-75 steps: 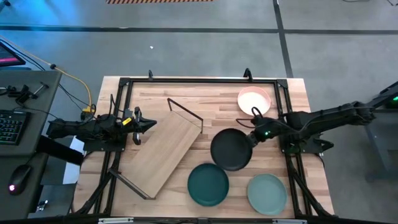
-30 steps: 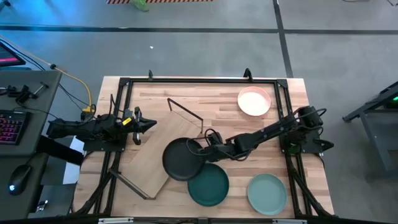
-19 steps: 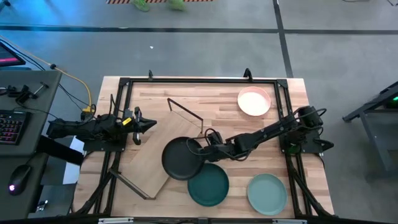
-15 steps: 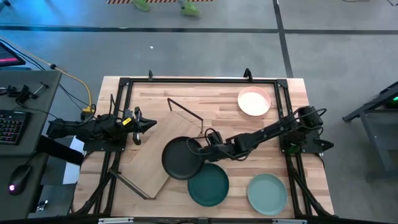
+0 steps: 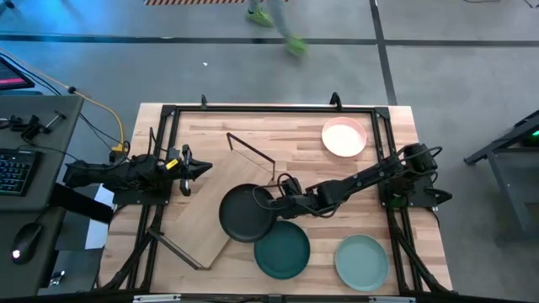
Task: Place and stack plates onto a shelf
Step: Put the black plate on the shelf, then put the light blue plate on the shelf
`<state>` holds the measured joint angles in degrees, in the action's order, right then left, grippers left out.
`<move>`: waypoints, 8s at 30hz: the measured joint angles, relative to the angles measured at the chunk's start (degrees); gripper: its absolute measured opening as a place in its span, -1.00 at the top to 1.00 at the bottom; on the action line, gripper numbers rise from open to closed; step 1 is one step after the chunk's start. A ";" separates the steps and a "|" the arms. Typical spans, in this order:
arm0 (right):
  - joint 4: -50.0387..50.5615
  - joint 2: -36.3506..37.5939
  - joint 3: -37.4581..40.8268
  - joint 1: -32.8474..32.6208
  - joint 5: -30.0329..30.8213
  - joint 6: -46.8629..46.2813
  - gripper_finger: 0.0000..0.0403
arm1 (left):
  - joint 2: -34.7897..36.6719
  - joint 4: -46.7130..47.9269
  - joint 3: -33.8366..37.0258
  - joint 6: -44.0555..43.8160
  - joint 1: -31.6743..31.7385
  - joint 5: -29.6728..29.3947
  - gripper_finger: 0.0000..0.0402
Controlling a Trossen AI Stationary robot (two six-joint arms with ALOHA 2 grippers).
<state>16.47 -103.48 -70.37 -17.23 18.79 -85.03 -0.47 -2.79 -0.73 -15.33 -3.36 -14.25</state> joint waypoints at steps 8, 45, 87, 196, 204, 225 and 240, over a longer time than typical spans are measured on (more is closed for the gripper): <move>-0.65 0.01 0.02 -0.23 4.58 -3.98 1.00 | 0.00 0.00 0.00 0.00 -0.01 0.00 1.00; -17.71 -11.30 -0.15 4.49 13.59 -17.01 1.00 | 0.02 0.00 0.02 0.02 -0.01 0.15 1.00; -18.82 -4.54 -0.25 -0.44 -1.10 16.10 0.77 | 0.02 0.02 0.00 0.01 0.00 0.15 1.00; -34.25 34.49 35.52 4.46 -6.15 60.58 1.00 | 0.00 0.02 0.02 0.01 0.00 0.15 1.00; -34.18 34.49 35.54 8.64 -9.11 61.15 1.00 | 0.02 0.02 0.00 0.66 -0.01 0.15 1.00; -36.04 34.49 35.60 14.01 -13.31 57.07 1.00 | 0.01 -4.58 0.02 -14.11 -0.01 -4.87 1.00; -36.01 34.53 35.60 13.99 -15.83 57.02 1.00 | 0.01 -10.39 0.02 -19.93 -0.01 -20.89 1.00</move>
<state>-19.54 -68.95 -34.76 -3.25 2.96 -28.01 -0.46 -13.18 -0.71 -35.26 -3.38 -35.14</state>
